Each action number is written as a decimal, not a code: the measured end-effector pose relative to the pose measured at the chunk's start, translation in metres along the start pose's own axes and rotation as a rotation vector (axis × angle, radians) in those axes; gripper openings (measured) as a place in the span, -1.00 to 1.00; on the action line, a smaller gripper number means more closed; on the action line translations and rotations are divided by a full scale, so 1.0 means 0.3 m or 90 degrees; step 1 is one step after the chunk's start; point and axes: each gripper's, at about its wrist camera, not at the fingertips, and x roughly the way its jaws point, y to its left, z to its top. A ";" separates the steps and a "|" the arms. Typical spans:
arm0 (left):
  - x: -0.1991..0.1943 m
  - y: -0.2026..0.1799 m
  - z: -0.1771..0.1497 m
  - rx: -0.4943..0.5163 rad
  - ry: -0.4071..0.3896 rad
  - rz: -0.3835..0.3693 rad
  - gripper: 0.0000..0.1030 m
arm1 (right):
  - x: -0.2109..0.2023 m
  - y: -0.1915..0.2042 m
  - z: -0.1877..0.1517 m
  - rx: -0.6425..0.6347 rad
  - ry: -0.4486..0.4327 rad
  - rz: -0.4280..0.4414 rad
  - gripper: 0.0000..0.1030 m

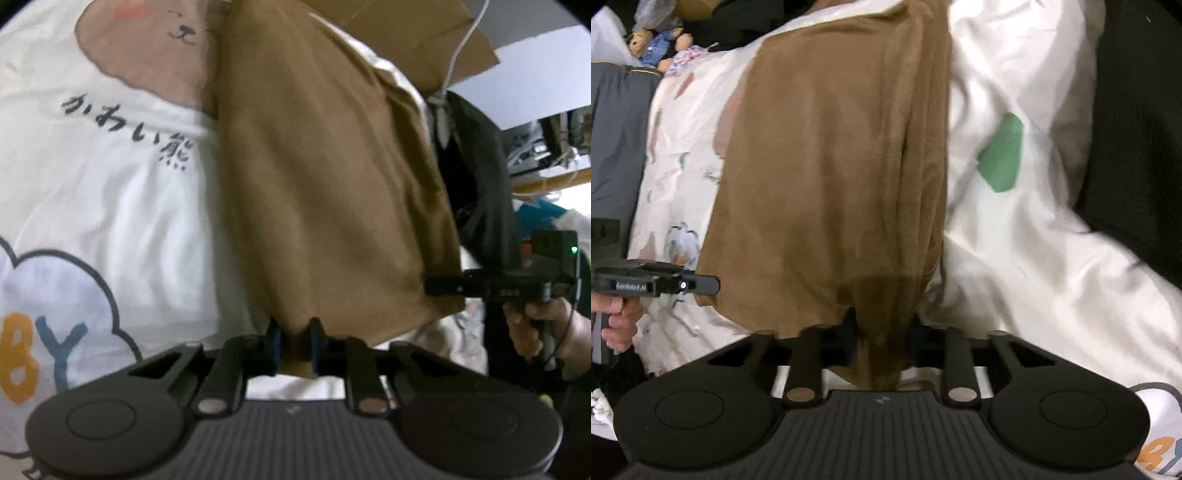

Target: Fold clothes

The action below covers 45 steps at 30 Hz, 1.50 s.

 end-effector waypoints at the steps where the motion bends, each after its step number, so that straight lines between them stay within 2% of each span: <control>1: -0.019 -0.003 0.004 -0.001 -0.003 -0.011 -0.76 | -0.011 0.006 0.004 -0.003 0.000 0.004 -0.67; 6: -0.062 -0.007 -0.010 -0.001 -0.012 -0.028 -0.77 | -0.064 0.008 0.019 0.002 0.000 0.021 -0.70; 10: -0.019 0.008 -0.044 -0.010 0.008 0.003 -0.72 | -0.047 -0.014 0.008 0.013 0.010 0.017 -0.67; 12: -0.004 0.005 -0.047 -0.005 0.023 0.028 -0.57 | -0.027 -0.017 0.002 0.009 0.020 -0.002 -0.54; 14: 0.002 0.004 -0.045 0.003 0.038 0.053 -0.47 | -0.010 -0.008 -0.003 -0.014 0.037 -0.033 -0.22; 16: -0.014 0.004 -0.043 0.011 0.038 0.061 -0.42 | -0.007 0.002 -0.002 -0.036 0.050 -0.049 -0.12; 18: -0.026 0.003 -0.042 0.018 0.033 0.070 -0.22 | -0.019 0.007 0.003 -0.050 0.048 -0.050 -0.10; 23: -0.075 0.020 -0.035 0.017 0.006 0.092 -0.15 | -0.071 0.023 0.033 -0.072 0.024 -0.055 -0.08; 29: -0.132 0.021 0.025 0.023 -0.040 0.103 -0.02 | -0.158 0.015 0.107 -0.079 -0.051 -0.050 -0.08; 32: -0.149 0.028 0.067 0.026 -0.054 0.103 0.01 | -0.160 0.023 0.148 -0.074 -0.090 -0.065 -0.08; 40: -0.116 0.016 0.184 0.030 -0.077 0.089 0.01 | -0.136 0.017 0.238 -0.056 -0.124 -0.093 -0.08; 45: -0.099 0.026 0.260 0.023 -0.097 0.085 0.09 | -0.091 0.017 0.276 -0.046 -0.129 -0.113 0.13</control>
